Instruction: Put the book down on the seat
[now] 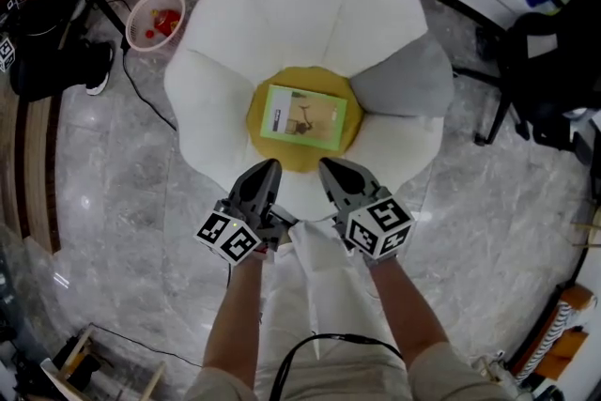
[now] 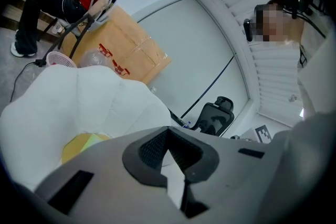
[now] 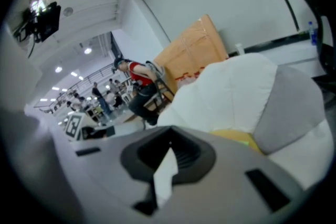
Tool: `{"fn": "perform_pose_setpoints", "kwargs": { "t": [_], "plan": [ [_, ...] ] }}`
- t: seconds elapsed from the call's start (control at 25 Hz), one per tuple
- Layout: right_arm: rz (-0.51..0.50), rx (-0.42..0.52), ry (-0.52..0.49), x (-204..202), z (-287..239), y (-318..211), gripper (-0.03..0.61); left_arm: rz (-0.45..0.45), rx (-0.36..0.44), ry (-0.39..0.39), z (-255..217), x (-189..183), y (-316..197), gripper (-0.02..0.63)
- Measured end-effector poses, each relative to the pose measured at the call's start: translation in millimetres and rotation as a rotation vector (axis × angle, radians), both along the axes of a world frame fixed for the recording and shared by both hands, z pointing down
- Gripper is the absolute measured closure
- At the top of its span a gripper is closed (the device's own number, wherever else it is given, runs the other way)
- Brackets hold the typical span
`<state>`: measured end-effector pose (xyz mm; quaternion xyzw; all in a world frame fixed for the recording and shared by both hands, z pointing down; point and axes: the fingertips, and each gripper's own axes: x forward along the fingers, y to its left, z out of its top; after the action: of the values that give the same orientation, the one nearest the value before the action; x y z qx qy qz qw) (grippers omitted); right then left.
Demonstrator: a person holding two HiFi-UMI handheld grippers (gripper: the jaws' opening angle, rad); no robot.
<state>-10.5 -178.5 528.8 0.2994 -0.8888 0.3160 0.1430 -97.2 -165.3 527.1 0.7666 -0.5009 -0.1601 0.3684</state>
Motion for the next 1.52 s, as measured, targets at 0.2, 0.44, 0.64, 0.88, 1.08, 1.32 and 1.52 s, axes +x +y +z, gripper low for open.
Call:
{"fn": "perform_pose_setpoints", "kwargs": {
  "t": [0.2,0.44,0.64,0.88,1.08,1.32,1.52],
  "plan": [
    [-0.020,-0.004,-0.001,-1.5,-15.8,9.8,0.563,-0.002,0.003,0.005,-16.6,5.5,6.9,0.591],
    [-0.046,0.011,-0.014,-7.6,-40.3,16.1,0.563,0.023,0.012,0.003,-37.9,15.1,9.3,0.591],
    [-0.062,0.021,-0.033,-9.3,-57.6,25.1,0.563,0.039,0.040,-0.026,-52.8,16.4,16.1,0.590],
    [-0.060,0.028,-0.029,-10.1,-73.8,36.3,0.563,0.032,0.053,-0.034,-74.5,13.7,24.4,0.589],
    [-0.066,0.037,-0.038,-14.6,-92.4,42.1,0.563,0.039,0.056,-0.034,-90.9,11.3,28.6,0.590],
    [-0.068,0.061,-0.052,-18.7,-120.3,51.2,0.563,0.020,0.064,-0.017,-114.2,4.7,37.0,0.591],
    [-0.065,0.082,-0.063,-17.1,-146.9,54.2,0.563,0.025,0.083,-0.028,-138.7,4.7,43.2,0.591]
  ]
}}
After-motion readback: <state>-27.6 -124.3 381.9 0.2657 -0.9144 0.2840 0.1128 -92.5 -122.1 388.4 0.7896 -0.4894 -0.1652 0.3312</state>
